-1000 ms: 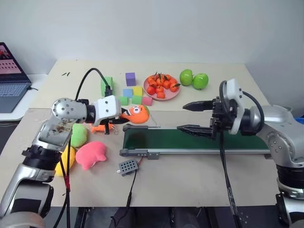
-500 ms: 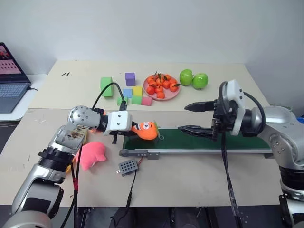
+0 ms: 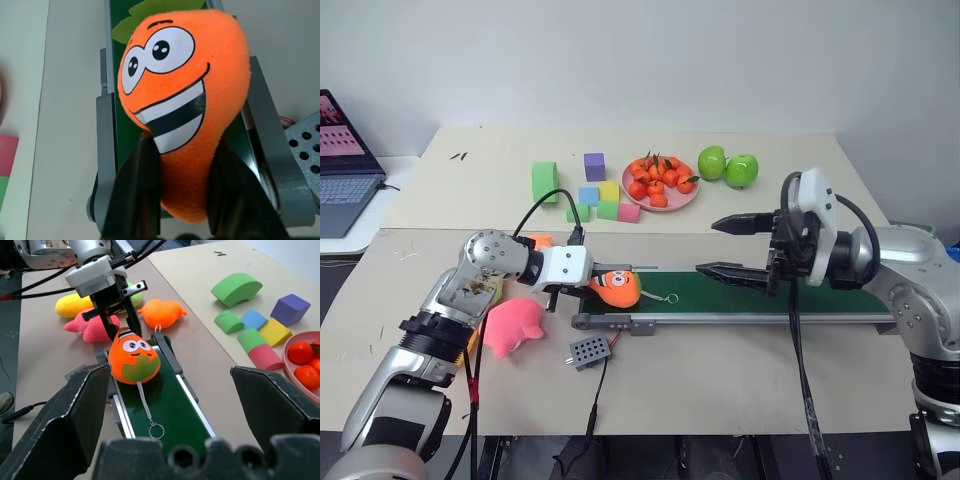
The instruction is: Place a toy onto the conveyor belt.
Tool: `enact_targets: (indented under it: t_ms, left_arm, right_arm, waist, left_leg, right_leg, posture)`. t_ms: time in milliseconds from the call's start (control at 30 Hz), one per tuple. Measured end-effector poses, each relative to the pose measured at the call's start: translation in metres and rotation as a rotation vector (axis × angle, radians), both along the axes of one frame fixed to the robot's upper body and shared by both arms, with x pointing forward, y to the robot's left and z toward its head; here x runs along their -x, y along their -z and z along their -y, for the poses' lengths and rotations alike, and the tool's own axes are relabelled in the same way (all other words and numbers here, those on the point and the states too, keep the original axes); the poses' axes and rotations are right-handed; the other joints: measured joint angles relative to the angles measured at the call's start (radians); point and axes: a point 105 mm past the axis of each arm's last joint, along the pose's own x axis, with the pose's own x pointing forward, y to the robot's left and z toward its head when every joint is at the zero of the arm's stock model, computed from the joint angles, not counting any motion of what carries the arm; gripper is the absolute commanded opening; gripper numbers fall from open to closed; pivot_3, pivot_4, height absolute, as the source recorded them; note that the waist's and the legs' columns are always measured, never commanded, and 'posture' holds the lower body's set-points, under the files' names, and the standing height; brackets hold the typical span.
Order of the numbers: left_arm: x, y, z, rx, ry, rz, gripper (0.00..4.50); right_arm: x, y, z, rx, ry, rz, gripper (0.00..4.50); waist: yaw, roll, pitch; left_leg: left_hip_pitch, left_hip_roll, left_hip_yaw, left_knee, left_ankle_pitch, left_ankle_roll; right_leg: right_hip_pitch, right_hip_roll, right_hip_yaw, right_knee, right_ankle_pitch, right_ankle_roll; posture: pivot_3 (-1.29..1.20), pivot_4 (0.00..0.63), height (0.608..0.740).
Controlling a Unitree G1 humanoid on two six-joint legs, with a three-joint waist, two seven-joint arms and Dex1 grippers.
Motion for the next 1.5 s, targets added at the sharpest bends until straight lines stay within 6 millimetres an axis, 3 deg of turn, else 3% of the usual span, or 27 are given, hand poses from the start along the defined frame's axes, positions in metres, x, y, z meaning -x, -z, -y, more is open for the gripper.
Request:
enact_targets:
  t_ms: [200,367,600,700,800,900,1000,1100,1500]
  left_arm:
    - [-0.001,-0.003,0.001,-0.001,0.009,-0.008,4.38]
    - [-0.005,-0.024,0.012,0.150,-0.050,-0.084,4.38]
    - [-0.013,-0.103,0.033,0.488,-0.141,-0.176,4.38]
    - [-0.012,-0.122,0.033,0.574,-0.167,-0.208,4.38]
    - [-0.009,-0.125,0.032,0.613,-0.180,-0.267,4.38]
    - [0.003,-0.131,0.017,0.609,-0.178,-0.303,4.38]
    - [0.009,-0.119,-0.001,0.566,-0.234,-0.315,4.38]
    - [0.012,-0.101,-0.005,0.558,-0.280,-0.335,4.38]
    - [0.022,-0.110,0.007,0.595,-0.292,-0.229,4.38]
  right_arm:
    - [0.000,0.000,0.001,-0.001,0.008,0.003,4.50]
    - [0.000,-0.002,0.005,0.017,0.011,0.006,4.50]
    - [0.002,-0.006,0.011,0.048,0.006,0.015,4.50]
    - [0.003,-0.009,0.017,0.076,0.011,0.015,4.50]
    - [0.004,-0.011,0.026,0.094,0.026,0.012,4.50]
    - [0.007,-0.006,0.041,0.138,0.048,-0.029,4.50]
    - [0.008,0.001,0.054,0.168,0.067,-0.081,4.50]
    - [0.005,0.001,0.060,0.162,0.078,-0.086,4.50]
    - [-0.003,-0.029,0.047,0.034,-0.032,-0.048,4.50]
  waist:
    - [0.000,0.000,0.000]
    - [0.001,0.000,0.000]
    - [0.000,0.000,0.000]
    - [-0.004,0.000,0.000]
    - [-0.004,0.000,0.000]
    - [-0.006,0.000,0.000]
    - [-0.007,0.000,0.000]
    - [-0.002,0.000,0.000]
    - [0.001,0.000,0.000]
  left_leg:
    - [0.000,0.000,0.000,0.001,0.000,0.000]
    - [-0.001,0.000,-0.001,0.003,-0.001,0.002]
    - [-0.002,0.000,-0.001,0.005,-0.002,0.003]
    - [-0.002,0.000,-0.001,0.005,-0.002,0.003]
    - [-0.002,0.000,-0.001,0.005,-0.002,0.003]
    - [-0.001,0.000,0.000,0.005,-0.002,0.004]
    - [-0.001,0.000,0.000,0.005,-0.002,0.004]
    - [-0.001,0.000,0.000,0.005,-0.002,0.003]
    - [-0.001,0.000,0.000,0.006,-0.001,0.002]
  right_leg:
    - [0.000,0.000,0.000,0.000,0.000,0.000]
    - [0.000,0.000,0.000,0.001,0.000,0.000]
    - [0.000,0.000,-0.001,0.001,0.000,0.000]
    - [0.000,0.000,0.000,0.001,0.000,0.000]
    - [0.000,0.000,0.000,0.001,0.000,0.000]
    - [0.000,0.000,0.000,0.001,0.000,0.000]
    - [0.000,0.000,0.001,0.001,0.000,0.000]
    - [0.001,0.000,0.001,0.001,0.000,0.000]
    - [0.001,0.000,0.001,0.001,0.000,0.000]
  posture:
    - [0.00,0.150,0.738]
    - [0.00,0.150,0.738]
    - [0.00,0.150,0.738]
    - [0.00,0.150,0.738]
    - [0.00,0.150,0.738]
    - [0.00,0.150,0.738]
    - [0.00,0.150,0.738]
    - [0.00,0.150,0.738]
    - [0.00,0.150,0.738]
